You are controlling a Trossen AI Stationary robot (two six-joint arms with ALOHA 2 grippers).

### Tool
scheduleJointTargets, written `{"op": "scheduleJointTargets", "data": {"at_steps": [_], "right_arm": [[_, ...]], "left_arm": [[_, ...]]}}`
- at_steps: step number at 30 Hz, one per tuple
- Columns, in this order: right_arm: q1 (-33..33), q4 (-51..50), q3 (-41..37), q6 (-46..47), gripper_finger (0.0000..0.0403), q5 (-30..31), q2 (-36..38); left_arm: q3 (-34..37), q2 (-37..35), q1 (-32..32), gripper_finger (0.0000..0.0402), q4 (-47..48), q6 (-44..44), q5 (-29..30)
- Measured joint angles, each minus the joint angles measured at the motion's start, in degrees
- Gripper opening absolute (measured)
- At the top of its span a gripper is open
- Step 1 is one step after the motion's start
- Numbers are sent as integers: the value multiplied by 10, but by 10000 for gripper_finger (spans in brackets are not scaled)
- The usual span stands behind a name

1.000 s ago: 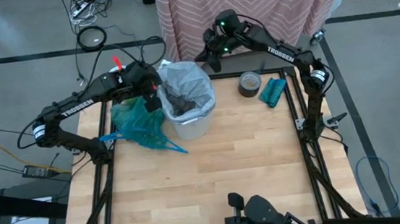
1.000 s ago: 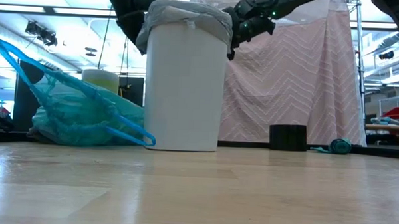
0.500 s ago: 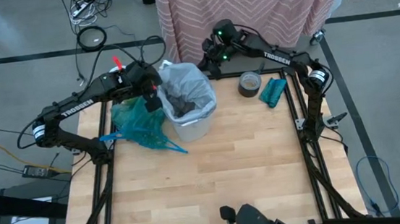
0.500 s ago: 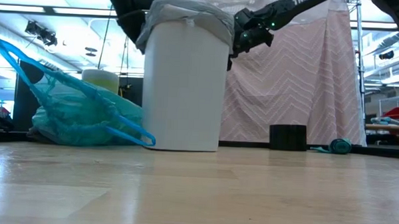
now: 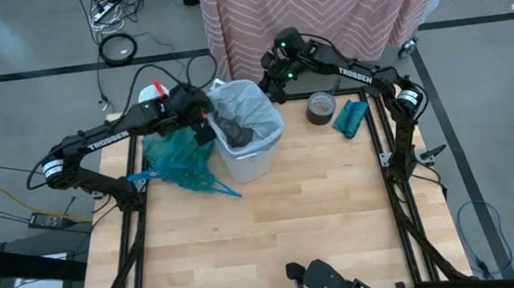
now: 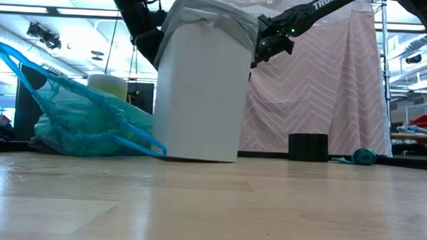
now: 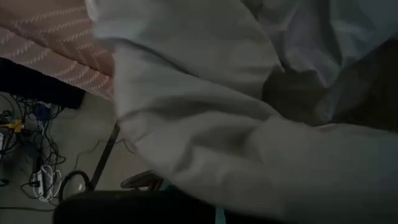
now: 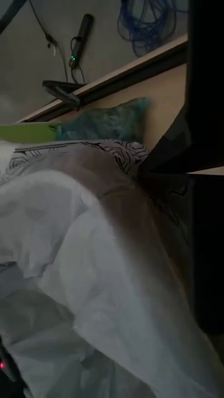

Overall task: Place trash/remove bag and relplace
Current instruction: Insert the gray trash bag into the trash bin

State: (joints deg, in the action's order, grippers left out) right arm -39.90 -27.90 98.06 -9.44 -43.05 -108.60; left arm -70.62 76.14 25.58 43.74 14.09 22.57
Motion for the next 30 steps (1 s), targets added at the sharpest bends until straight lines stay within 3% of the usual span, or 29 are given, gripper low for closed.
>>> {"op": "scheduleJointTargets", "data": {"at_steps": [5, 13, 30], "right_arm": [[3, -8, 0, -8, 0, 2, 0], [3, -18, 0, -9, 0, 4, 0], [-19, -17, 0, 8, 12, 18, 2]], "left_arm": [[6, 0, -1, 12, -15, 3, -3], [6, 5, 0, 12, -51, 5, -53], [-14, 4, 13, 21, -81, 35, -45]]}}
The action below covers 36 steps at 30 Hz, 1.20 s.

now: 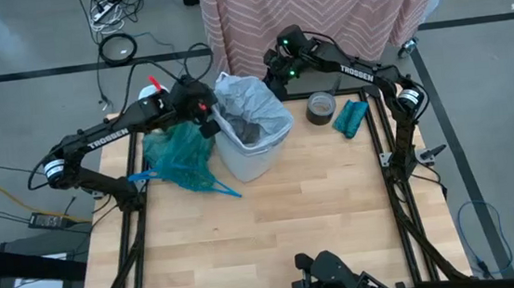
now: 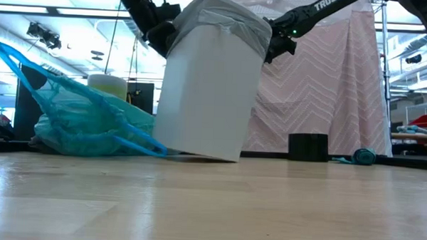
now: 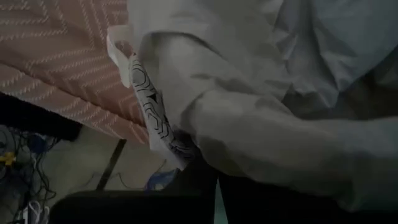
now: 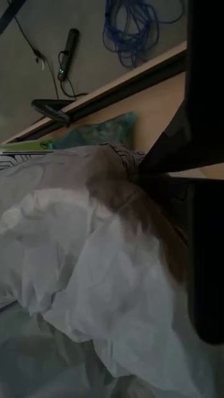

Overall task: Place trash/remove bag and relplace
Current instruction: Insert the gray trash bag into the trash bin

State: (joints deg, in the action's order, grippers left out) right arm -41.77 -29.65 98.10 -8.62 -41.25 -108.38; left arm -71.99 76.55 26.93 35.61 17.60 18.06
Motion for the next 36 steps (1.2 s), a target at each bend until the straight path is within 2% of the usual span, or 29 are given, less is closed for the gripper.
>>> {"op": "scheduleJointTargets", "data": {"at_steps": [5, 11, 17, 22, 29, 36], "right_arm": [[-2, -3, 0, 16, 52, 0, 0], [-9, -4, 0, 12, 110, 6, 5], [-18, -2, 0, 12, 147, 6, 9], [-19, -4, 0, 12, 160, 5, 9], [-19, -7, 0, 14, 162, 4, 11], [-19, -5, 0, 16, 161, 1, 40]], "left_arm": [[0, 0, 8, 51, 36, 0, -26], [0, 0, 18, 103, 49, 3, -29], [-36, 0, 20, 153, 81, 46, -37], [-59, -1, 28, 181, 143, 47, -73], [-46, 0, 43, 188, 211, 47, -100], [-67, -11, 45, 188, 174, 40, -95]]}}
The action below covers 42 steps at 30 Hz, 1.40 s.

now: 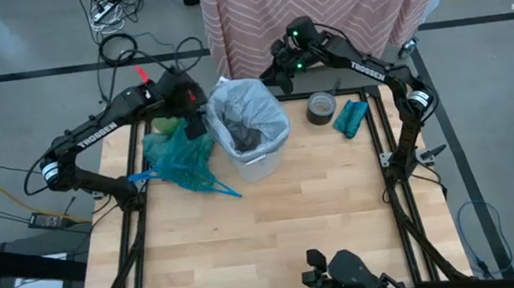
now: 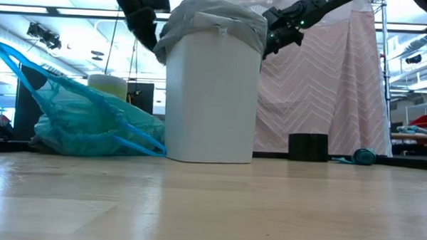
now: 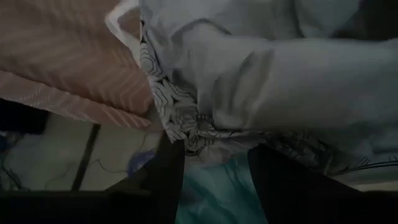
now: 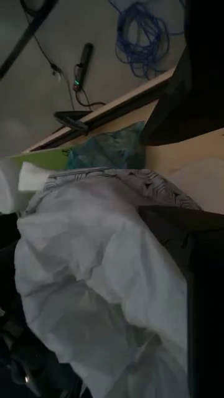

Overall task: Place trash/remove bag and relplace
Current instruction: Insert the gray trash bag into the trash bin

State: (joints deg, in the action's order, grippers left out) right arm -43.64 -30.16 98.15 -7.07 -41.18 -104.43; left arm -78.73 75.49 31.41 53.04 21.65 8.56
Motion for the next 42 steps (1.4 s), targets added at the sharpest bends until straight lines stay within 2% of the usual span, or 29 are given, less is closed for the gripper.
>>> {"op": "scheduleJointTargets", "data": {"at_steps": [6, 13, 18, 20, 24, 33, 40, 42], "right_arm": [[0, -5, 1, 0, 161, 16, 27], [0, -94, 1, -30, 160, 86, 29], [0, -115, 1, -44, 160, 103, 28], [0, -118, 1, -42, 160, 115, 28], [0, -123, 1, -32, 160, 126, 28], [8, -138, 0, -2, 153, 133, 52], [2, -152, 0, 18, 137, 152, 81], [6, -158, 0, 27, 136, 150, 83]], "left_arm": [[-22, -3, 6, 188, -5, 0, -1], [-22, -10, 16, 188, -8, -4, -80], [-22, -33, 17, 188, -37, -8, -118], [-22, -40, 20, 188, -33, -1, -101], [-22, -43, 28, 188, -15, -5, -16], [5, -38, 29, 188, 55, -26, -19], [29, -48, 31, 188, 25, -63, -42], [29, -50, 31, 188, 37, -54, -24]]}}
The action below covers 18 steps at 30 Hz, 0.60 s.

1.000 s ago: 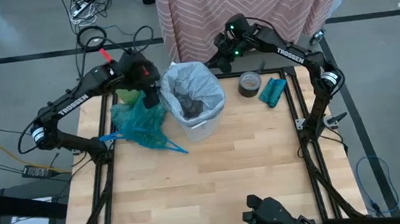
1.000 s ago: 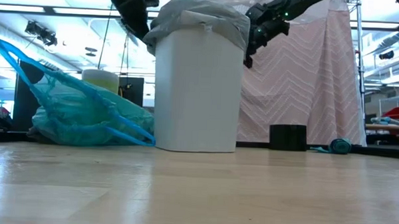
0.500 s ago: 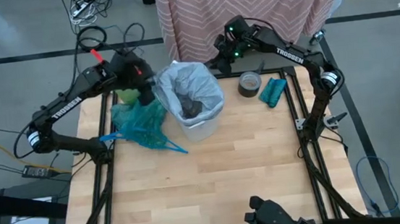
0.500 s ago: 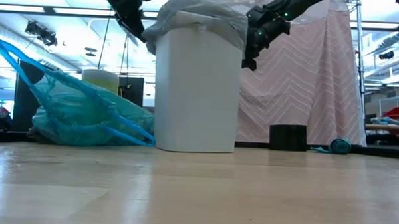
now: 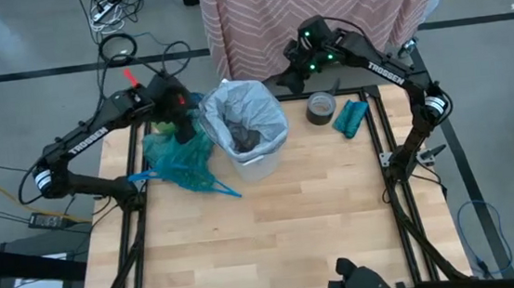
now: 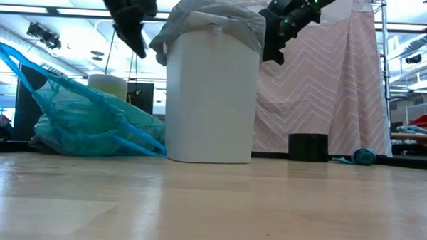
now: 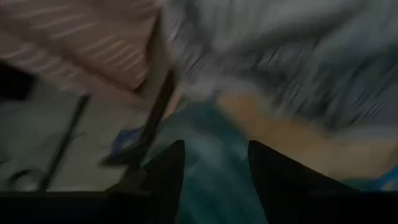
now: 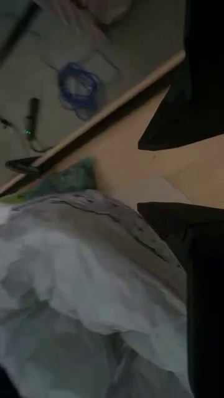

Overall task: Place trash/remove bag and relplace
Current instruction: Insert the gray trash bag into the trash bin

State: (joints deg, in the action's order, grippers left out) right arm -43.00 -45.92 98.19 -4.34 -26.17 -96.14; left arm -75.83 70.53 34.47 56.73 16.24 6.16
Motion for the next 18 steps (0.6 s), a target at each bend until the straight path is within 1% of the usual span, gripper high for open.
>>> {"op": "scheduleJointTargets", "data": {"at_steps": [3, 5, 8, 10, 13, 14, 18], "right_arm": [[7, -23, 0, 10, 134, 1, 1], [13, -27, 0, 14, 131, 1, 5], [22, -39, 0, 38, 113, 13, 17], [34, -63, 0, 54, 86, 34, 29], [62, -108, 0, 57, 23, 79, 56], [73, -120, 0, 59, 12, 97, 67], [115, -156, 0, 109, 5, 172, 111]], "left_arm": [[0, -22, 5, 188, 27, 28, 70], [0, -48, 15, 188, 23, 28, 91], [0, -94, 25, 185, -3, -17, 84], [-1, -126, 27, 174, -13, -65, 57], [-1, -170, 28, 137, -29, -135, 21], [-1, -181, 27, 119, -35, -155, 7], [-1, -206, 19, 25, -37, -193, -35]]}}
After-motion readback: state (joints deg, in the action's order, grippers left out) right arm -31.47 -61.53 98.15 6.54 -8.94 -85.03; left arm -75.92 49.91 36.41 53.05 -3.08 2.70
